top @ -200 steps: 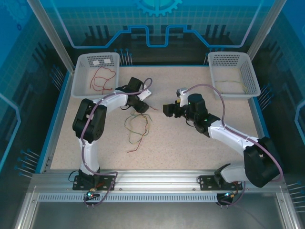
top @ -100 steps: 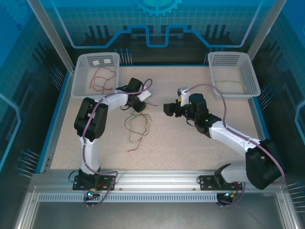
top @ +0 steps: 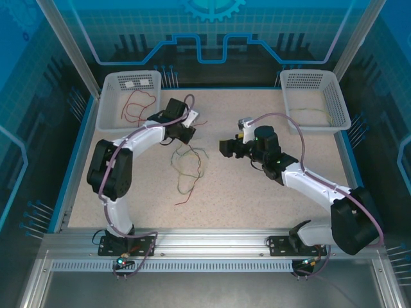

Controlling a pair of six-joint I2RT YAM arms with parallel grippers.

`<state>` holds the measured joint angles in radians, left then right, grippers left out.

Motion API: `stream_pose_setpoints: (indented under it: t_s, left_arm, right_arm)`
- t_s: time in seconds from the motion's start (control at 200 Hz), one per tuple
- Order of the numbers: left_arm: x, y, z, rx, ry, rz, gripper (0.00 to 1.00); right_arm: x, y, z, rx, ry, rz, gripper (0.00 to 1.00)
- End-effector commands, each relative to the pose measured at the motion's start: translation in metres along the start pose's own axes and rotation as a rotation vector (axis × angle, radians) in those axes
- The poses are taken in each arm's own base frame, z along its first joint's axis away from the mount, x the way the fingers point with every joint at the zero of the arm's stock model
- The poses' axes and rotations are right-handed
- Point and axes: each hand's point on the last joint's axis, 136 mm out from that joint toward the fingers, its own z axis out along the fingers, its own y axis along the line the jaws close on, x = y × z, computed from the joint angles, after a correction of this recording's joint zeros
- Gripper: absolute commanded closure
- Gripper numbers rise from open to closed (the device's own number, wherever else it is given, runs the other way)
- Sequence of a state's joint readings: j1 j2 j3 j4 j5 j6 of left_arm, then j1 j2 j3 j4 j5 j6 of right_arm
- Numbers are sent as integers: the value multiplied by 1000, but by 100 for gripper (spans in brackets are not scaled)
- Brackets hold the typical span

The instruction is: Untangle the cables

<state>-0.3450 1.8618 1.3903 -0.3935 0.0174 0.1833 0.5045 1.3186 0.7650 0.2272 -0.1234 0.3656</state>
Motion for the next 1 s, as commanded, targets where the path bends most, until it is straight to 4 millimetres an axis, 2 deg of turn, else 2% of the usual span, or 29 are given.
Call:
stream_pose_setpoints:
  t_s: [0.0,0.14,0.255,0.33,0.43,0.54,0.62,0.705,0.79,0.87,0.996]
  left_arm:
    - [-19,-7,-45,2,-77,-160,100]
    - [-42,-20,-84,41,-198,-259,100]
    - [-53,-29,-106,70,-274,-327,100]
    - [-58,-35,-115,88,-314,-343,100]
    - [-62,-44,-124,105,-360,-341,100]
    - [-66,-56,-134,154,-412,-347,100]
    - [-68,-63,-140,180,-451,-355,100]
    - [-71,-82,-151,281,-511,-295,100]
    - [-73,-96,-166,353,-585,-232,100]
    - [-73,-105,-177,396,-635,-184,100]
    - [-71,-109,-176,418,-622,-165,100]
  right_arm:
    - [2,27,5,-121,14,-25,16]
    - [-6,39,8,-162,-35,-42,18]
    - [-14,47,15,-201,-40,-24,19]
    - [-17,54,16,-231,-51,-25,19]
    - [-21,50,20,-197,-34,20,24]
    - [-26,60,13,-248,-75,10,29]
    - [-28,69,7,-284,-101,-24,35]
    - [-26,66,7,-252,-101,-40,42]
    - [-28,53,6,-182,-110,-9,42]
    - [-32,44,5,-169,-114,52,30]
    - [-45,52,2,-273,-113,137,27]
